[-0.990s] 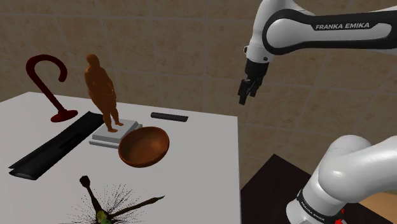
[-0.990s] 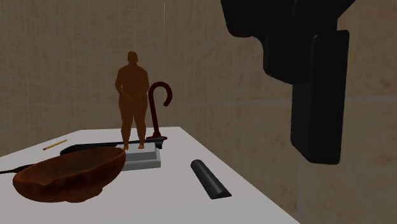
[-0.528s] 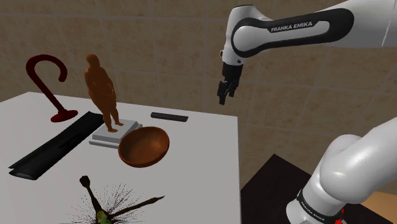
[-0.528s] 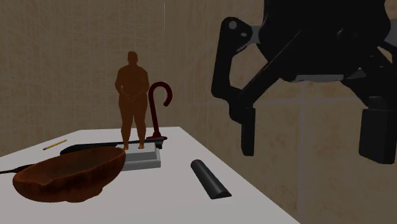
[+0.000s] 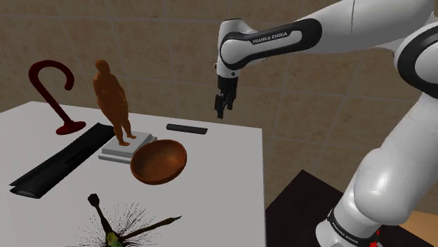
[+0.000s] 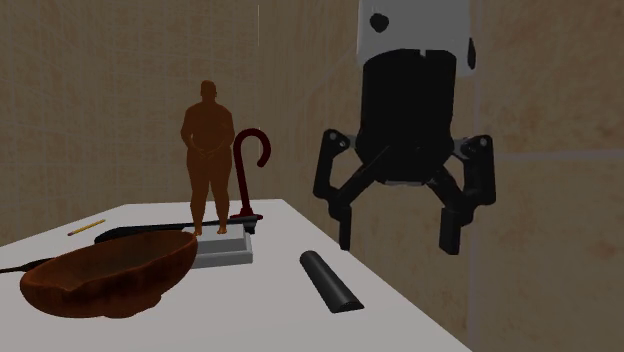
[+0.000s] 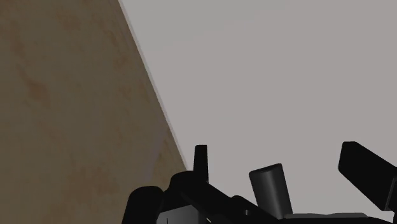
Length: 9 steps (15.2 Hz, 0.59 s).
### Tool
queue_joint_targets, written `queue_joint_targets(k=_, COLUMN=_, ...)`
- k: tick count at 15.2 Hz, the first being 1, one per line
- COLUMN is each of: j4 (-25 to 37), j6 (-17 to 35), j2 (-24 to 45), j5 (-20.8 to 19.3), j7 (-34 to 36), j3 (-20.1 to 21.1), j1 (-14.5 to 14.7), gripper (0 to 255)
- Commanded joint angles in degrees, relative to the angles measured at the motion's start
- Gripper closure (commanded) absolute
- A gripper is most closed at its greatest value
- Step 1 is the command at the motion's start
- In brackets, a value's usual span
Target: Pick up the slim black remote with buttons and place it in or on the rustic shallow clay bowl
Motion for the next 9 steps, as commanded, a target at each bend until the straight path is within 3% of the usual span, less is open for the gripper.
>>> queue_joint_targets(k=1, j4=4.19, j6=-0.17, j2=4.45, j5=0.05, j7=-0.87, j3=0.53, j1=0.56, gripper=0)
queue_joint_targets(k=9, j4=24.39, j6=-3.38, j2=23.19, j5=-0.87, j7=-3.59, j3=2.81, j1=3.09, gripper=0)
